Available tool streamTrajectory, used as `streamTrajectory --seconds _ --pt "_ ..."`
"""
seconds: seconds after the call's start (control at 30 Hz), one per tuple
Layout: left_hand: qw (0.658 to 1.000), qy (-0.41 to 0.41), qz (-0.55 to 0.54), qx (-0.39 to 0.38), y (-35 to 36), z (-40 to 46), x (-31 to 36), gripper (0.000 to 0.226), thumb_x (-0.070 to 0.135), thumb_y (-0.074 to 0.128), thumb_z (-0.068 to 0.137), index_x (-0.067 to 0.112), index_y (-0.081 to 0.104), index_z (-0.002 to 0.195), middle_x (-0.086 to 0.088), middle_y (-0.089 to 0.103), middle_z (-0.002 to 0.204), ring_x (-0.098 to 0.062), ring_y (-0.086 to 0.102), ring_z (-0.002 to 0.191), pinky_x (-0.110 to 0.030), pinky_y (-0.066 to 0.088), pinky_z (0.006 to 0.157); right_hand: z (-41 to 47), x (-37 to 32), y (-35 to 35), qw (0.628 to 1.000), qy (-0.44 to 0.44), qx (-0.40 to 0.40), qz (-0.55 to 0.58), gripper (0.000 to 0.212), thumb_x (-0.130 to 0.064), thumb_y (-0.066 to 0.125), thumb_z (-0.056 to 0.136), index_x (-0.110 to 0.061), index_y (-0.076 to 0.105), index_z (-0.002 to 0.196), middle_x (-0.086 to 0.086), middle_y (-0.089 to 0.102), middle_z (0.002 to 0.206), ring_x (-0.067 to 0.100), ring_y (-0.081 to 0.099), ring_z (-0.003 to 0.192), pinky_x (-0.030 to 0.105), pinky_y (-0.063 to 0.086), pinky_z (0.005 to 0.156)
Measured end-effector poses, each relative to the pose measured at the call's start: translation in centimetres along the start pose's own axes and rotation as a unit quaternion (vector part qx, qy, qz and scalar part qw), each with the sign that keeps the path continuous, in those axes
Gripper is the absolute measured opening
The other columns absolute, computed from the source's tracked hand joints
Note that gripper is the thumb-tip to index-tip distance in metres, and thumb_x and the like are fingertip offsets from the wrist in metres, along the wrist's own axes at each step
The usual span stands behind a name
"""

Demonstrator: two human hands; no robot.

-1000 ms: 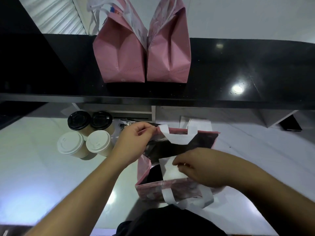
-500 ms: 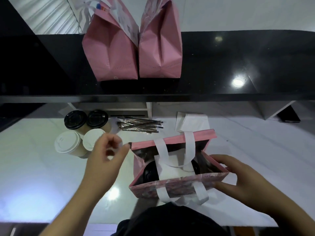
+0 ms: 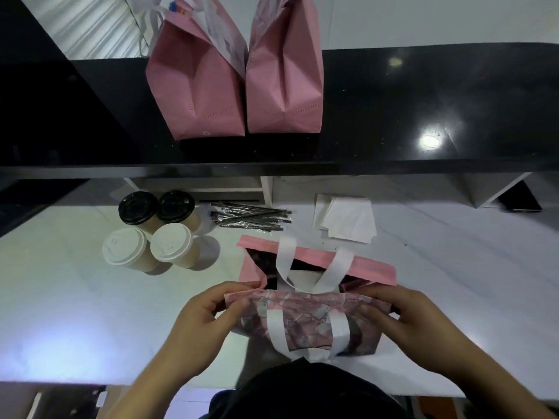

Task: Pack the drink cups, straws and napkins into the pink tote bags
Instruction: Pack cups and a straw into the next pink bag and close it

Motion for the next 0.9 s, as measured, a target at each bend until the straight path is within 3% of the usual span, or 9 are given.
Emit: streamTrajectory --seconds 0.17,0.23,0.3,0.37,0.5,0.57,0.63,0.77,0.9 --pt "0.998 -0.020 -0.065 -0.005 -0.5 0.5 -0.3 0.034 0.006 0.066 0.101 0.037 0.077 0.109 -0.001 0.080 0.106 -0.020 0.076 0.095 -0.023 0.059 0.079 -0.2 1.3 0.4 0.993 0.054 0.034 0.101 0.029 -0.056 0.070 0.084 -0.043 0.069 0.110 -0.012 0.078 0.102 0.016 0.073 0.085 0.041 0.060 0.078" --pt "0.995 -0.042 -0.092 0.015 -0.9 1.0 -0.5 0.036 0.014 0.075 0.094 0.043 0.069 0.114 -0.002 0.079 0.109 -0.025 0.076 0.093 -0.037 0.060 0.083 -0.2 1.7 0.1 0.986 0.072 0.069 0.137 0.039 -0.045 0.078 0.084 -0.042 0.054 0.115 -0.012 0.077 0.103 0.018 0.075 0.083 0.047 0.061 0.076" --pt "0.994 -0.066 -0.089 0.027 -1.6 1.7 -0.8 0.058 0.035 0.084 0.078 0.052 0.057 0.126 0.007 0.074 0.120 -0.025 0.077 0.092 -0.046 0.060 0.087 0.1 2.1 -0.3 0.981 0.086 0.088 0.150 0.064 -0.041 0.084 0.079 -0.046 0.041 0.127 -0.018 0.073 0.106 0.019 0.076 0.079 0.041 0.064 0.072" --pt "0.998 -0.055 -0.028 0.005 -2.2 2.5 -0.6 0.086 0.043 0.086 0.071 0.063 0.040 0.141 0.021 0.066 0.127 -0.018 0.076 0.093 -0.037 0.061 0.083 0.5 2.0 -0.7 0.989 0.073 0.084 0.096 0.084 -0.046 0.084 0.076 -0.059 0.031 0.140 -0.030 0.061 0.110 0.013 0.073 0.085 0.028 0.062 0.070" --pt "0.994 0.033 0.098 -0.043 -2.8 4.4 0.8 0.109 0.035 0.090 0.079 0.067 0.016 0.153 0.037 0.031 0.152 0.013 0.050 0.128 -0.016 0.051 0.092 1.5 0.6 -1.4 0.989 -0.023 0.100 -0.102 0.065 -0.052 0.079 0.077 -0.055 0.046 0.133 -0.032 0.042 0.121 -0.001 0.055 0.105 0.011 0.051 0.078" --pt "0.982 0.077 0.164 -0.050 -3.0 5.1 1.7 0.103 0.040 0.088 0.080 0.063 0.020 0.153 0.046 0.023 0.153 0.020 0.036 0.135 -0.016 0.040 0.102 1.9 0.0 -1.5 0.983 -0.054 0.106 -0.142 0.053 -0.045 0.081 0.078 -0.042 0.057 0.125 -0.027 0.045 0.121 0.000 0.052 0.108 0.012 0.046 0.083" --pt "0.976 0.088 0.195 -0.047 -3.0 5.6 2.2 0.088 0.038 0.086 0.081 0.060 0.032 0.147 0.046 0.036 0.145 0.023 0.038 0.130 -0.021 0.042 0.101 2.0 -0.3 -1.3 0.975 -0.083 0.117 -0.172 0.046 -0.041 0.081 0.080 -0.034 0.061 0.121 -0.028 0.047 0.118 -0.001 0.049 0.107 0.014 0.042 0.087" --pt "0.966 0.154 0.207 -0.036 -2.0 5.6 3.0 0.055 0.022 0.081 0.087 0.050 0.051 0.124 0.032 0.058 0.124 0.005 0.054 0.121 -0.009 0.043 0.092 1.9 -0.4 -0.7 0.961 -0.120 0.137 -0.206 0.048 -0.028 0.083 0.080 -0.031 0.057 0.120 -0.026 0.048 0.115 -0.003 0.046 0.105 0.011 0.039 0.085" --pt "0.952 0.202 0.226 -0.030 -1.0 5.0 2.2 0.049 0.008 0.079 0.086 0.045 0.053 0.104 0.025 0.059 0.111 -0.004 0.060 0.108 -0.010 0.043 0.087 1.6 -0.2 -0.1 0.928 -0.178 0.146 -0.292 0.050 -0.014 0.087 0.077 -0.024 0.058 0.116 -0.003 0.054 0.119 0.015 0.053 0.105 0.021 0.049 0.076"
Point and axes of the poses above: each hand's wrist, its own z-axis towards the middle knuckle, its own y-axis out of the palm, x = y × z, the point moved 5 cm from there along z, towards the middle knuckle
